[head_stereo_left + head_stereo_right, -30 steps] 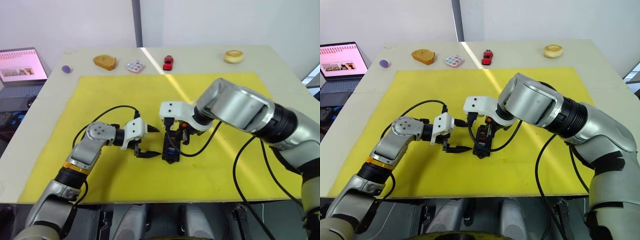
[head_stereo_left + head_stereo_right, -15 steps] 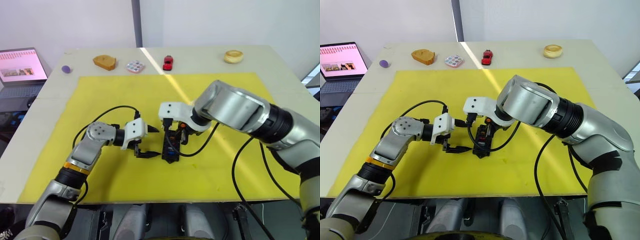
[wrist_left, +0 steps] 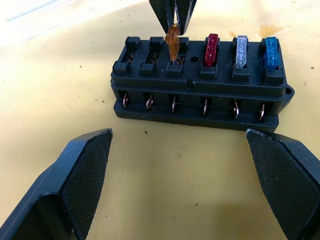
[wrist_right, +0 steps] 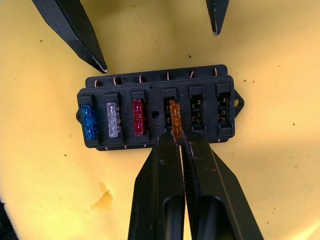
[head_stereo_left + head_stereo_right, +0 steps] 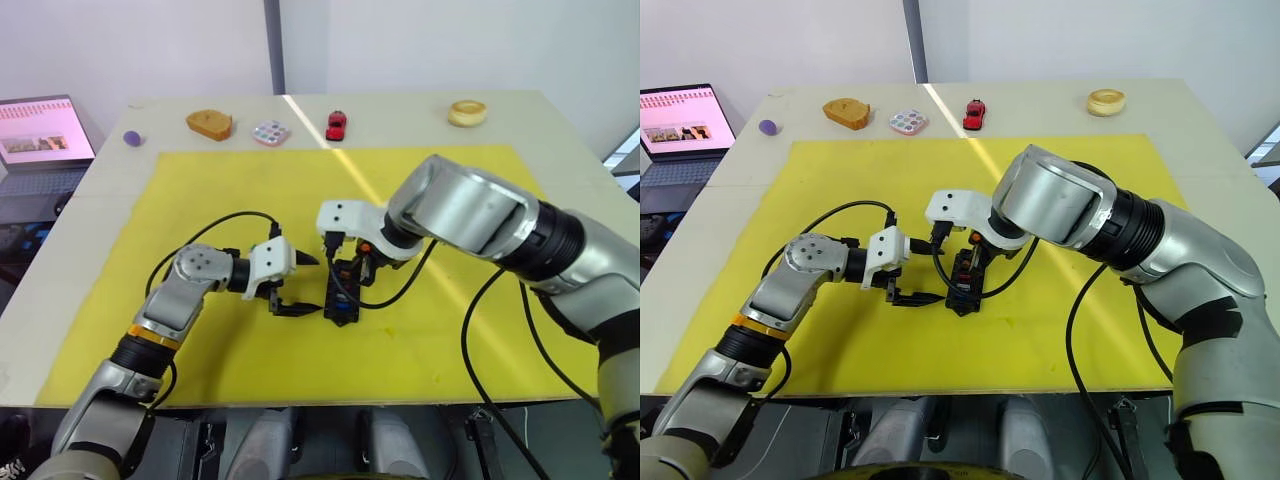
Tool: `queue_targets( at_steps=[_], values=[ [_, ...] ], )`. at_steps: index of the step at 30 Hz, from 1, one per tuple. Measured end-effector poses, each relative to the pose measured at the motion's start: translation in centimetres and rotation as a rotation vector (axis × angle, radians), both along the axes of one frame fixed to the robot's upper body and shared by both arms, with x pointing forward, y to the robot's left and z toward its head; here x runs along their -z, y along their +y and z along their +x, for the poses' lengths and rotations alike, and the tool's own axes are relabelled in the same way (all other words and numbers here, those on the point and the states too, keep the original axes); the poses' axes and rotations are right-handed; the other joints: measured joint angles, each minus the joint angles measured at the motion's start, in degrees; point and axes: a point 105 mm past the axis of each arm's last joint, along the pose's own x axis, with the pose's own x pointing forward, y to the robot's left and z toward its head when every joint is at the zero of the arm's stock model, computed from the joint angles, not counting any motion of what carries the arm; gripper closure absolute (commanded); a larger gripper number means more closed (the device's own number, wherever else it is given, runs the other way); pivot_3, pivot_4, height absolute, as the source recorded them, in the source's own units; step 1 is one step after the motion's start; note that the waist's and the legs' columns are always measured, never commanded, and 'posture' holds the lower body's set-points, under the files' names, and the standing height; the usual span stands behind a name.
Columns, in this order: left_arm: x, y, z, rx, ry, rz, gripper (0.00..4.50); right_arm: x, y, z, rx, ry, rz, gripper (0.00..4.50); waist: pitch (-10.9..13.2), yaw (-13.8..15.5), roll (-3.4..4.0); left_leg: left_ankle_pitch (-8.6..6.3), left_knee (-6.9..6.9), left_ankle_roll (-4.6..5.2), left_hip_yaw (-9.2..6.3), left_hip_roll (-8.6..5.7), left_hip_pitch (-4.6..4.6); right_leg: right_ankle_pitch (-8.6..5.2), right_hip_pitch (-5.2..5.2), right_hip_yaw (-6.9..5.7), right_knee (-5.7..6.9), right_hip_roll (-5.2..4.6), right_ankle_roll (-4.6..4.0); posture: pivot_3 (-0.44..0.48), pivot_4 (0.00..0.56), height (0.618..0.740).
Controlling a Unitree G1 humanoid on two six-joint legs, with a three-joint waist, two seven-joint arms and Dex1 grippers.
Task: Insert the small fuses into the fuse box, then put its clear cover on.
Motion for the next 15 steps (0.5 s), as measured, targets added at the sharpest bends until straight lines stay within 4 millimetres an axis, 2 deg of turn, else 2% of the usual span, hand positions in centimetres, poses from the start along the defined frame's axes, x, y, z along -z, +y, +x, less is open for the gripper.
queue_targets(
  at_steps=[15],
  values=[
    [-0.11, -0.45, -0.07, 0.012, -0.016, -0.012, 0.00, 0.35, 0.05, 0.12, 0.023, -0.015, -0.011, 4.48, 0.0, 0.0, 0.00, 0.00, 0.00, 0.00, 0.00, 0.00, 0.01, 0.00, 0.01, 0.00, 0.00, 0.00, 0.00, 0.000, 0.150, 0.740]
  ],
)
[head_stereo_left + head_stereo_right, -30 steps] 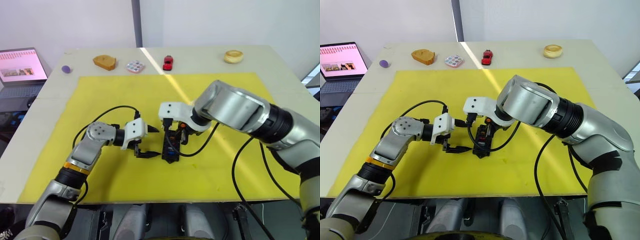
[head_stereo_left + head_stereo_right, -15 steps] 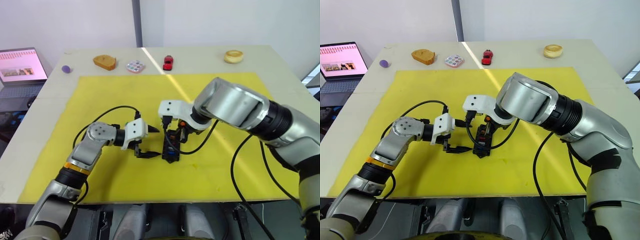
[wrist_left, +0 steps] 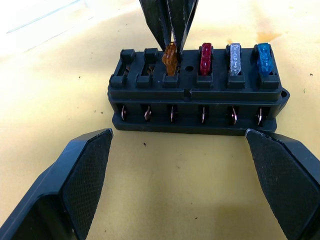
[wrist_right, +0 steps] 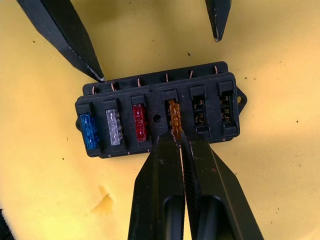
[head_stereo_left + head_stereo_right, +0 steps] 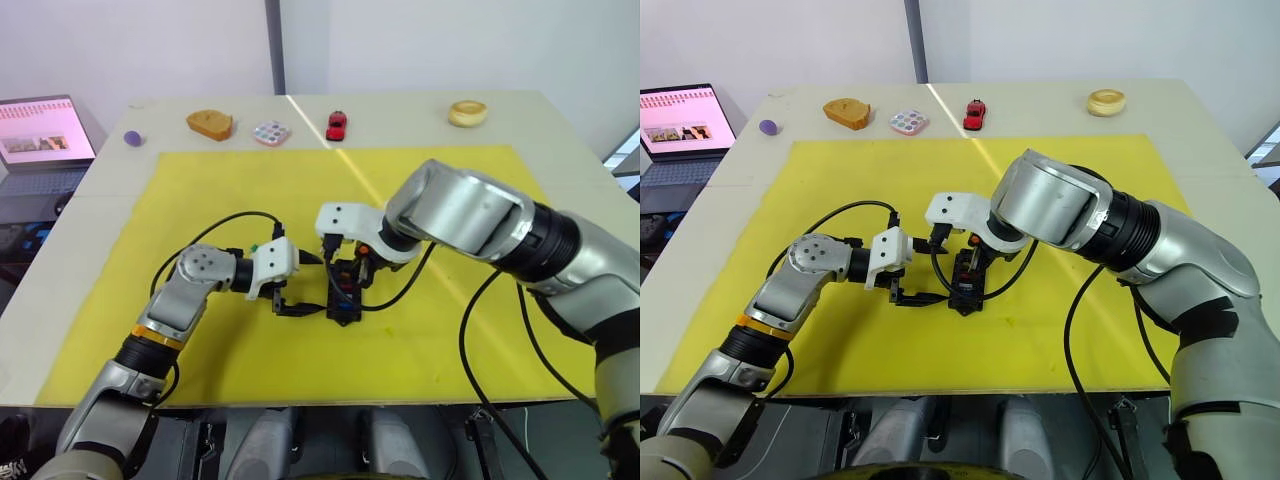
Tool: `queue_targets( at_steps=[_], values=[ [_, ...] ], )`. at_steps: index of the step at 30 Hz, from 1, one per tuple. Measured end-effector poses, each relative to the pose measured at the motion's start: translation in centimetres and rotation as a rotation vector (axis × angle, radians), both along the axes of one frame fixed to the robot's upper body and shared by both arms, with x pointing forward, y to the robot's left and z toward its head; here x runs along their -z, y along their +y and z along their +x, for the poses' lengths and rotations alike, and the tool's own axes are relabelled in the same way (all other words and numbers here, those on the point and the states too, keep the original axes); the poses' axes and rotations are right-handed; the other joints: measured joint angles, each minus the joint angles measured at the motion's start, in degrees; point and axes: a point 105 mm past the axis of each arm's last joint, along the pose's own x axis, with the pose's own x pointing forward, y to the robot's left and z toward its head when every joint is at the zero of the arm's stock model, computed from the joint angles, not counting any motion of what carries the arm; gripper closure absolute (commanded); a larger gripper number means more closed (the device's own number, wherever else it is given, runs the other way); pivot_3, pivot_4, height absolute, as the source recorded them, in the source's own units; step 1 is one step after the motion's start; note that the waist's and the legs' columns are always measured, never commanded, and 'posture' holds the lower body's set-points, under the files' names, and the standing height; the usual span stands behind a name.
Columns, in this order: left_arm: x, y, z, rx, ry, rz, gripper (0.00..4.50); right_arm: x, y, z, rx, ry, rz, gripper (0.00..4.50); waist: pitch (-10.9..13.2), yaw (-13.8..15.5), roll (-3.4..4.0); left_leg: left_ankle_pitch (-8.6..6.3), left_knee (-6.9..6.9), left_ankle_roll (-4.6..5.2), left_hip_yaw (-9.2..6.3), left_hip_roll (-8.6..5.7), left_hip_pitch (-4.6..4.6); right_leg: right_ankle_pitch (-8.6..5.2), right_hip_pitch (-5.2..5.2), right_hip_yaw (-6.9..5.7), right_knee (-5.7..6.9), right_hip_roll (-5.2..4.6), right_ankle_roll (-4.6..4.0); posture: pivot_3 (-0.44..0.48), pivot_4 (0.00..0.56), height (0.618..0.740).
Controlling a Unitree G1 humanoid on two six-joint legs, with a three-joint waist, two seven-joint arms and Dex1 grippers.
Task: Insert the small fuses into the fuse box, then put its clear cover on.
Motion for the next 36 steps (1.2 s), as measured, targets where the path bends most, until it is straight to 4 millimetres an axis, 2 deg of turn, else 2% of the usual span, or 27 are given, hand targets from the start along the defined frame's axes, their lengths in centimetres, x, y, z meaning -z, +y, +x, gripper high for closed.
queue_targets(
  at_steps=[18, 20, 32, 36],
  values=[
    [0.05, 0.06, 0.16, -0.016, -0.005, 0.005, 0.00, 0.14, 0.26, -0.01, -0.084, -0.036, -0.024, 4.48, 0.0, -0.1, 0.01, 0.00, -0.01, 0.00, -0.01, 0.00, 0.05, 0.00, 0.03, -0.01, 0.00, 0.01, 0.00, 0.000, 0.150, 0.740],
    [0.05, 0.06, 0.16, -0.016, -0.005, 0.005, 0.00, 0.12, 0.26, 0.00, -0.088, -0.038, -0.023, 3.85, 0.0, -0.1, 0.01, 0.00, -0.01, 0.00, -0.01, 0.00, 0.05, 0.00, 0.03, -0.01, 0.00, 0.01, 0.00, 0.000, 0.150, 0.740],
    [0.12, -0.07, 0.10, -0.010, -0.005, 0.006, 0.00, 0.06, 0.38, 0.19, -0.109, -0.035, -0.012, 3.85, 0.0, -0.1, 0.01, 0.00, -0.01, 0.00, 0.00, 0.00, 0.02, 0.00, 0.00, 0.00, 0.00, 0.00, 0.00, 0.000, 0.150, 0.740],
    [0.14, -0.07, 0.08, -0.008, -0.004, 0.007, 0.00, -0.34, -0.21, 0.09, -0.100, -0.023, -0.006, 3.85, 0.0, 0.0, 0.01, 0.00, 0.00, 0.00, 0.00, -0.01, 0.02, 0.00, 0.01, 0.00, -0.01, 0.00, 0.00, 0.000, 0.150, 0.740]
  ],
)
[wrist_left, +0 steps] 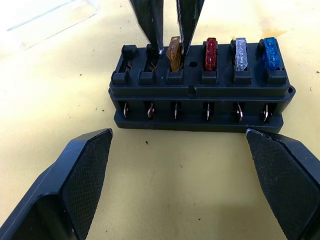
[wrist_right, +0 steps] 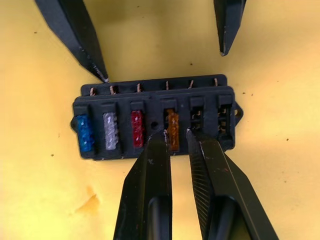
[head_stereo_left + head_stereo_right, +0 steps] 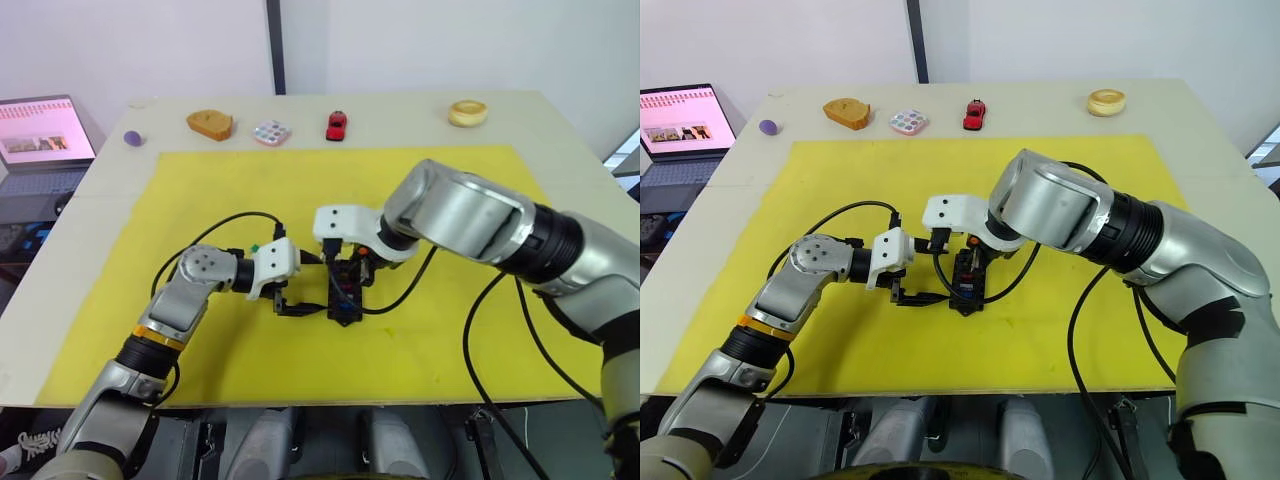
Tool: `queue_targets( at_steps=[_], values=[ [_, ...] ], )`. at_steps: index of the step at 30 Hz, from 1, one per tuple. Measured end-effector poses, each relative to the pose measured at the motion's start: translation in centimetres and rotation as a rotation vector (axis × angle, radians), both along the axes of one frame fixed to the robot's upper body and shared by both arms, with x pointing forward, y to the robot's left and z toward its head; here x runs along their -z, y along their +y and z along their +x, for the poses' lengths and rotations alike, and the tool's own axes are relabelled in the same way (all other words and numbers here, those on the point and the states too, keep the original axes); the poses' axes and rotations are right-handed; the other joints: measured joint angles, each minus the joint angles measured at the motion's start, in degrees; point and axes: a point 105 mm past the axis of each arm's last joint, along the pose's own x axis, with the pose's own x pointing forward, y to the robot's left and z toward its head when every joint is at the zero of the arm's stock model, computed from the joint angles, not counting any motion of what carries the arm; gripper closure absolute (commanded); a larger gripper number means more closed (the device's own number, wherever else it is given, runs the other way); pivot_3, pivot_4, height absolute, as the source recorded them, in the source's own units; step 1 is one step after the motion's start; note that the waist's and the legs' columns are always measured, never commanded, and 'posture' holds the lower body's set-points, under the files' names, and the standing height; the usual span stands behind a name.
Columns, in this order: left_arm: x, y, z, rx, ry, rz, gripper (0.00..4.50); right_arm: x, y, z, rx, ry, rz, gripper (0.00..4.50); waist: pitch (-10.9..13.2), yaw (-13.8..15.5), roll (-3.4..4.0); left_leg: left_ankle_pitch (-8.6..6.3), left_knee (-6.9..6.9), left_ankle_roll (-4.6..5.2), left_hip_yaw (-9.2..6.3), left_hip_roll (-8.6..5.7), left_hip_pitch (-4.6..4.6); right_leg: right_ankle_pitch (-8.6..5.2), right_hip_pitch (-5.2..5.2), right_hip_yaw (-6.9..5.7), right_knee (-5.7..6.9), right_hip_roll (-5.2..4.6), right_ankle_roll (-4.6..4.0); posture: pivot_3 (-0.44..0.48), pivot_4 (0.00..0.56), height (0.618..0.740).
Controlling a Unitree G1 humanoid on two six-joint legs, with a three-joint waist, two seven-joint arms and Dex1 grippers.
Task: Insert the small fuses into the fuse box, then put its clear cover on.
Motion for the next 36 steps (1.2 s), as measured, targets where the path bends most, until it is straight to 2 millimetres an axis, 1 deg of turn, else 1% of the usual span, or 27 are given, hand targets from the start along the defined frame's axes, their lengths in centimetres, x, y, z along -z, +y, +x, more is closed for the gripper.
queue_targets(
  at_steps=[7, 10, 14, 15, 16, 19, 21, 23, 25, 27, 30, 34, 36],
  values=[
    [0.0, 0.0, 0.0, 0.003, 0.001, 0.001, 0.00, -0.7, 0.1, -0.2, -0.014, 0.007, 0.017, 3.85, 0.0, 0.0, 0.00, 0.00, -0.02, 0.00, 0.00, 0.00, 0.00, 0.00, 0.00, 0.00, 0.00, 0.00, 0.00, 0.000, 0.150, 0.740],
    [0.0, 0.0, 0.0, 0.004, 0.000, 0.001, 0.00, -1.3, 0.2, -0.1, -0.022, -0.003, 0.042, 3.85, 0.0, 0.0, 0.00, 0.00, -0.02, 0.00, 0.00, 0.00, 0.00, 0.00, -0.01, 0.00, 0.00, 0.00, 0.00, 0.000, 0.150, 0.740],
    [0.0, 0.0, 0.0, 0.004, 0.000, 0.001, 0.00, -3.0, 0.3, 0.1, -0.042, -0.036, 0.110, 3.85, 0.0, 0.0, 0.00, 0.00, -0.02, 0.00, 0.00, 0.00, 0.00, 0.00, 0.01, 0.00, -0.01, 0.00, 0.00, 0.000, 0.150, 0.740],
    [0.0, 0.0, 0.0, 0.004, 0.000, 0.001, 0.00, -3.4, 0.4, 0.1, -0.063, -0.054, 0.147, 3.85, 0.0, 0.1, -0.02, 0.00, -0.02, 0.00, 0.00, 0.00, 0.00, 0.00, 0.01, 0.00, -0.02, 0.00, 0.00, 0.000, 0.150, 0.740],
    [0.0, 0.0, 0.0, 0.003, -0.001, 0.001, 0.00, -3.7, 0.6, 0.2, -0.094, -0.082, 0.227, 3.85, 0.0, 0.1, -0.06, -0.01, 0.01, 0.01, -0.05, 0.01, 0.03, 0.00, 0.11, -0.04, -0.05, 0.01, 0.00, 0.000, 0.150, 0.740],
    [0.0, 0.0, 0.0, -0.001, -0.002, 0.001, 0.00, -3.1, 0.7, 0.2, -0.141, -0.111, 0.365, 3.85, 0.0, 0.2, -0.06, -0.01, 0.04, 0.02, -0.01, -0.01, -0.01, 0.00, 0.16, -0.02, -0.03, -0.02, 0.01, 0.000, 0.150, 0.740],
    [-0.1, 0.1, 0.1, -0.008, -0.002, -0.003, 0.00, -2.3, 0.6, -0.8, -0.256, -0.138, 0.438, 3.85, 0.0, 0.3, -0.07, 0.00, 0.03, 0.02, -0.02, -0.02, -0.06, 0.01, 0.22, -0.03, -0.02, -0.01, 0.02, 0.000, 0.150, 0.740],
    [-0.2, 0.2, 0.3, -0.024, -0.002, -0.009, 0.00, -1.4, -0.4, -1.7, -0.337, -0.144, 0.455, 3.85, 0.0, 0.1, -0.06, 0.00, 0.06, 0.02, 0.01, -0.02, -0.07, 0.01, 0.24, -0.03, -0.02, -0.01, 0.02, 0.000, 0.150, 0.740],
    [-0.2, 0.3, 0.3, -0.032, 0.004, -0.012, 0.00, -1.2, -0.9, -1.5, -0.331, -0.159, 0.469, 3.85, 0.0, -0.1, -0.06, 0.01, 0.09, 0.02, 0.02, 0.02, -0.02, 0.01, 0.27, -0.02, 0.01, 0.02, 0.02, 0.000, 0.150, 0.740],
    [-0.1, 0.3, 0.3, -0.033, 0.009, -0.015, 0.00, -1.4, -1.2, -1.1, -0.313, -0.185, 0.492, 4.42, 0.0, -0.2, -0.06, 0.01, 0.06, 0.00, 0.01, 0.05, -0.01, 0.00, 0.26, -0.02, 0.02, 0.04, 0.01, 0.000, 0.150, 0.740],
    [-0.2, 0.2, 0.3, -0.032, 0.010, -0.022, 0.00, -1.5, -1.3, -0.8, -0.302, -0.204, 0.520, 4.46, 0.0, -0.2, -0.06, 0.01, 0.03, 0.00, 0.01, 0.04, -0.02, 0.00, 0.25, -0.01, -0.01, 0.01, 0.01, 0.000, 0.150, 0.740],
    [-0.2, 0.2, 0.3, -0.031, 0.015, -0.026, 0.00, -0.3, -1.4, -1.1, -0.290, -0.167, 0.545, 4.46, 0.0, 0.2, -0.06, 0.01, 0.09, 0.01, -0.01, 0.02, -0.02, 0.00, 0.26, -0.01, -0.02, 0.00, 0.01, 0.000, 0.150, 0.740],
    [-0.2, 0.2, 0.3, -0.029, 0.015, -0.026, 0.00, 0.1, -1.3, -0.9, -0.276, -0.158, 0.552, 4.46, 0.0, 0.2, -0.06, 0.01, 0.09, 0.01, -0.01, 0.02, -0.02, 0.00, 0.27, -0.01, -0.02, 0.00, 0.01, 0.000, 0.150, 0.740]
  ],
)
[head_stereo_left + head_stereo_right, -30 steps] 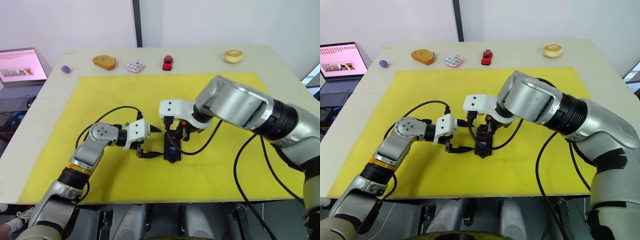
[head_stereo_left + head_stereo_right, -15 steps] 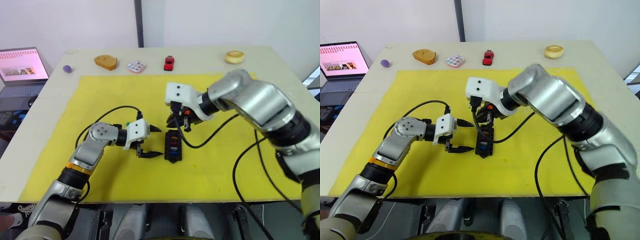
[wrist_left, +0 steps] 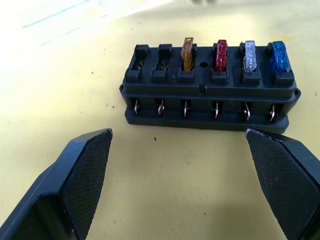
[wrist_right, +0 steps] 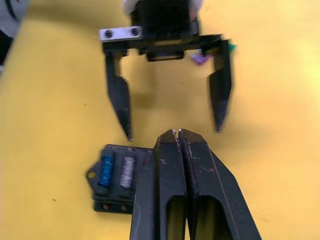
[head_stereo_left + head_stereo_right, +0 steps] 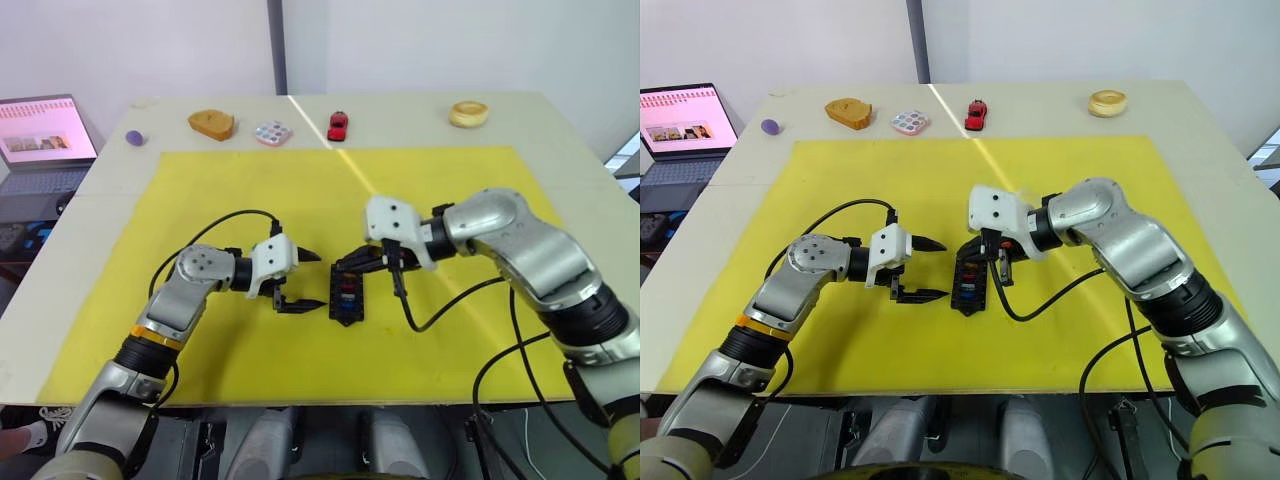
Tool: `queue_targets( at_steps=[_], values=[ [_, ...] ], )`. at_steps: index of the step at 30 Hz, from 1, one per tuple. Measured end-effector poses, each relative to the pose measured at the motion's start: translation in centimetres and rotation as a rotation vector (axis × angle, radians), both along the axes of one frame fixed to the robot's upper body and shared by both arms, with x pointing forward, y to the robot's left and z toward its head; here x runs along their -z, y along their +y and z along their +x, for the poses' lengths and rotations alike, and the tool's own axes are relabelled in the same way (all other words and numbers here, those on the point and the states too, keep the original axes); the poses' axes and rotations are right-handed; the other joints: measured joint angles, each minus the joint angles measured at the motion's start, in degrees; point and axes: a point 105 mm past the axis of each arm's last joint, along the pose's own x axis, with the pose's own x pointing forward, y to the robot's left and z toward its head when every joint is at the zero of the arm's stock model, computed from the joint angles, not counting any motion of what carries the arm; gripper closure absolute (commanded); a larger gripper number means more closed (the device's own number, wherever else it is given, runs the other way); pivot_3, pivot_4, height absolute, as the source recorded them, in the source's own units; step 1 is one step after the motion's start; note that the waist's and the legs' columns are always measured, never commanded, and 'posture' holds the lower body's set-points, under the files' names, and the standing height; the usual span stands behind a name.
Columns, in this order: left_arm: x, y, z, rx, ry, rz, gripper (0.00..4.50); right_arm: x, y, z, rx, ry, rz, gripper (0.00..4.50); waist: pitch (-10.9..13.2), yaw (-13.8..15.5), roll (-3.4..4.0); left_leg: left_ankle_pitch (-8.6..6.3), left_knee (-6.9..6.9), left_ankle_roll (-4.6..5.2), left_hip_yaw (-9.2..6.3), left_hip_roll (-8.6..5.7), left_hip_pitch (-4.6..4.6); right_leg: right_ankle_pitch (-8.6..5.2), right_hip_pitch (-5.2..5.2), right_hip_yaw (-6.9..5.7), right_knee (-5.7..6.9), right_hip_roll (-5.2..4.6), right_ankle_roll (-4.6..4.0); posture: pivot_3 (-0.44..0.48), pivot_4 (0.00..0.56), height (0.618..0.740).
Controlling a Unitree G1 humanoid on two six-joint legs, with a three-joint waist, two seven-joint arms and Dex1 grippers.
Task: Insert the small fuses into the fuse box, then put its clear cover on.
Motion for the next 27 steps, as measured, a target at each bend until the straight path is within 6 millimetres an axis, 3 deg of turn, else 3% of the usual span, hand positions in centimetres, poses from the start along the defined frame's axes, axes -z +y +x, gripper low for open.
queue_targets(
  at_steps=[27],
  values=[
    [0.0, 0.8, 0.0, 0.011, -0.014, 0.031, 0.00, 2.6, -1.3, 1.2, 0.081, 0.084, -0.013, 4.46, 0.0, 0.0, 0.00, 0.00, -0.02, 0.00, -0.01, 0.00, 0.01, 0.00, 0.00, 0.00, 0.00, 0.01, 0.00, 0.000, 0.150, 0.740]
  ],
)
